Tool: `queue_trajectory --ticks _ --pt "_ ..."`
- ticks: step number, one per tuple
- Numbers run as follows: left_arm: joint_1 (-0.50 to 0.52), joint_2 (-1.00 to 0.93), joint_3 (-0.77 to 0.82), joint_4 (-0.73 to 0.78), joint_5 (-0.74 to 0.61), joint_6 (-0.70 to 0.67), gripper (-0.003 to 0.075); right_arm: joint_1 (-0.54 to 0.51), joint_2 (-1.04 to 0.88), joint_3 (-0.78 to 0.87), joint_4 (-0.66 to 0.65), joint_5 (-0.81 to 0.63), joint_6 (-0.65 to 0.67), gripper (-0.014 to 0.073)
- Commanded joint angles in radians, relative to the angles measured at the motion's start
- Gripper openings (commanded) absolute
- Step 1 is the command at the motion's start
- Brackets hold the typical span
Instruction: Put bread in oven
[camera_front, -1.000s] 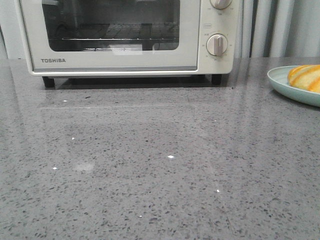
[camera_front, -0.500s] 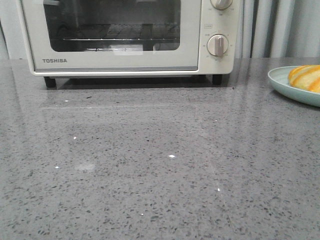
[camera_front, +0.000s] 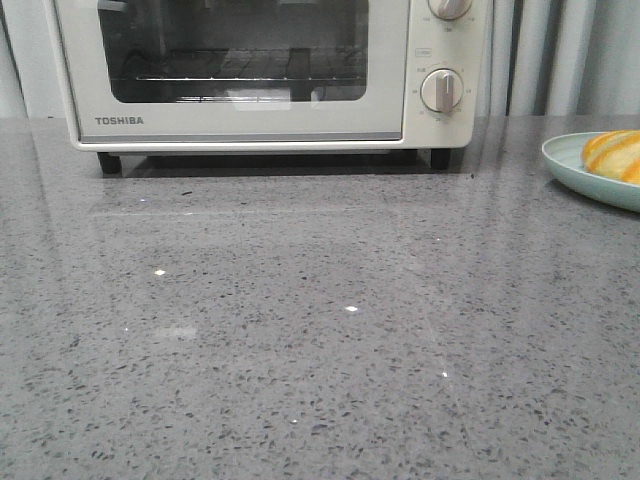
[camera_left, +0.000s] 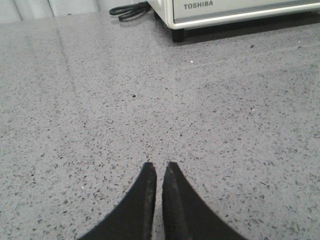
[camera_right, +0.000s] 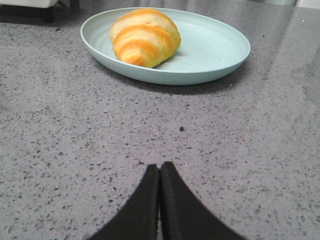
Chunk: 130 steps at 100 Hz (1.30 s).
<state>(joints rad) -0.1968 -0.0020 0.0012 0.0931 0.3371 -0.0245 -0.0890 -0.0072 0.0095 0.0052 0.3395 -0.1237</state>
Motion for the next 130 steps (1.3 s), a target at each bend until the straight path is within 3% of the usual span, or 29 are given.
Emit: queue_trajectory --ticks 1,15,20,30,42,56,69,84,108,119,130 --pt "0.002 -0.028 0.022 -0.005 -0.06 -0.005 -0.0021 -0.002 -0.02 0.027 0.005 -0.024 -0.004 -0.0048" --pt "0.002 -0.028 0.022 0.041 -0.06 -0.005 -0.0021 -0.002 -0.02 0.027 0.0 -0.037 -0.004 -0.0048" --pt "0.002 -0.028 0.022 0.069 -0.061 -0.005 -0.0021 -0.002 -0.02 0.027 -0.057 -0.062 -0.004 -0.0048" --pt "0.002 -0.028 0.022 0.032 -0.142 -0.005 -0.0021 -0.002 -0.02 0.027 -0.082 -0.28 -0.004 -0.0048" --pt "0.0 -0.028 0.022 -0.245 -0.37 -0.008 -0.0021 -0.002 -0.02 0.027 -0.021 -0.563 -0.002 -0.0048" --pt "0.0 -0.028 0.02 -0.498 -0.57 -0.011 -0.0021 -0.002 -0.02 0.027 0.007 -0.73 0.018 -0.0048" --pt "0.0 -0.028 0.019 -0.679 -0.678 -0.013 -0.0021 -0.002 -0.02 0.025 0.144 -0.646 0.184 -0.0048" --pt "0.0 -0.028 0.019 -0.737 -0.728 -0.013 -0.0022 -0.002 -0.02 0.025 0.25 -0.44 0.187 -0.0048" --pt "0.0 -0.028 0.019 -0.748 -0.757 -0.036 -0.0021 -0.002 -0.02 0.025 0.27 -0.441 0.187 -0.0048" --pt "0.0 -0.028 0.013 -0.746 -0.723 -0.117 -0.0021 -0.002 -0.02 0.021 0.346 -0.441 0.187 -0.0048" --pt "0.0 -0.008 -0.06 -0.646 -0.493 -0.11 -0.0022 -0.002 -0.02 -0.021 0.389 -0.422 0.187 -0.0048"
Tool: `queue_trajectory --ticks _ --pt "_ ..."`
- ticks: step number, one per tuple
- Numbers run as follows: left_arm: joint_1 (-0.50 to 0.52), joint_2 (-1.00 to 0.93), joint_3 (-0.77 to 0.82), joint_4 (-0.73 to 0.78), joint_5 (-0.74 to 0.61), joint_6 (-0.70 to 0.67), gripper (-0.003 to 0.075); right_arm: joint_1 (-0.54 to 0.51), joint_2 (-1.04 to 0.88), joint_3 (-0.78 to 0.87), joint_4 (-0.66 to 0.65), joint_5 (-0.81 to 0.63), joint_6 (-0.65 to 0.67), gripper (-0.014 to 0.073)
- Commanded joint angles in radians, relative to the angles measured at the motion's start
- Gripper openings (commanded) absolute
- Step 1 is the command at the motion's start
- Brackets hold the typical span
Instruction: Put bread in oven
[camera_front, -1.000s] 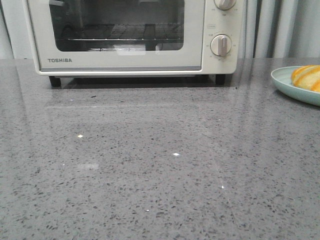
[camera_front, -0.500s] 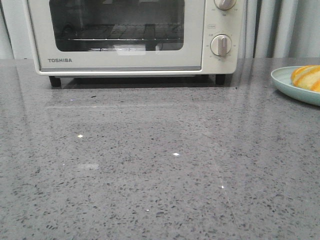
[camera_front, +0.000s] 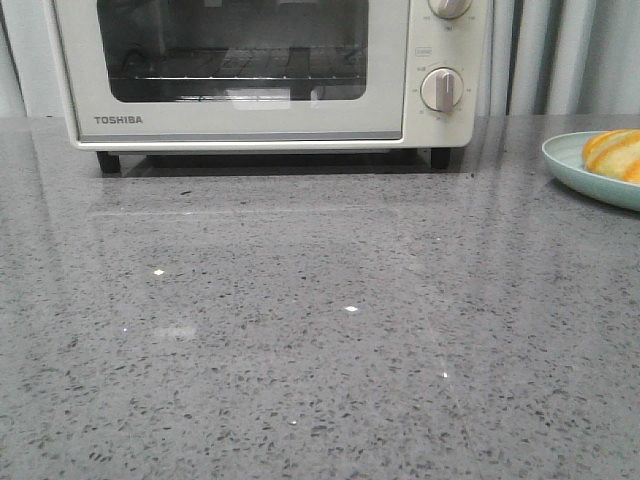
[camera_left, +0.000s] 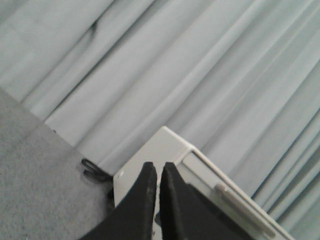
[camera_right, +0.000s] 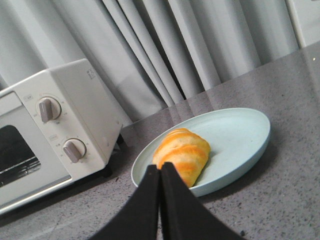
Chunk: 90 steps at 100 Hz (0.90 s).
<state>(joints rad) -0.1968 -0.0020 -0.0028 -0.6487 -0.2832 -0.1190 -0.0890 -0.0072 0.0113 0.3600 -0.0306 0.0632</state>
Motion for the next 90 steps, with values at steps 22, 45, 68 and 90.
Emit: queue_trajectory --ticks 22,45,68,90 --pt "0.0 0.231 -0.301 0.344 0.4 -0.011 -0.0022 0.0 0.036 -0.171 -0.043 0.133 -0.006 -0.0048" --pt "-0.04 0.587 -0.579 0.381 0.465 0.173 -0.0021 0.0 0.119 -0.226 -0.094 0.164 -0.006 -0.0048" --pt "-0.221 0.867 -0.829 0.381 0.467 0.302 -0.0021 0.0 0.126 -0.226 -0.094 0.247 -0.006 -0.0048" --pt "-0.3 1.098 -1.036 0.381 0.467 0.302 -0.0021 0.0 0.126 -0.226 -0.094 0.26 -0.006 -0.0048"
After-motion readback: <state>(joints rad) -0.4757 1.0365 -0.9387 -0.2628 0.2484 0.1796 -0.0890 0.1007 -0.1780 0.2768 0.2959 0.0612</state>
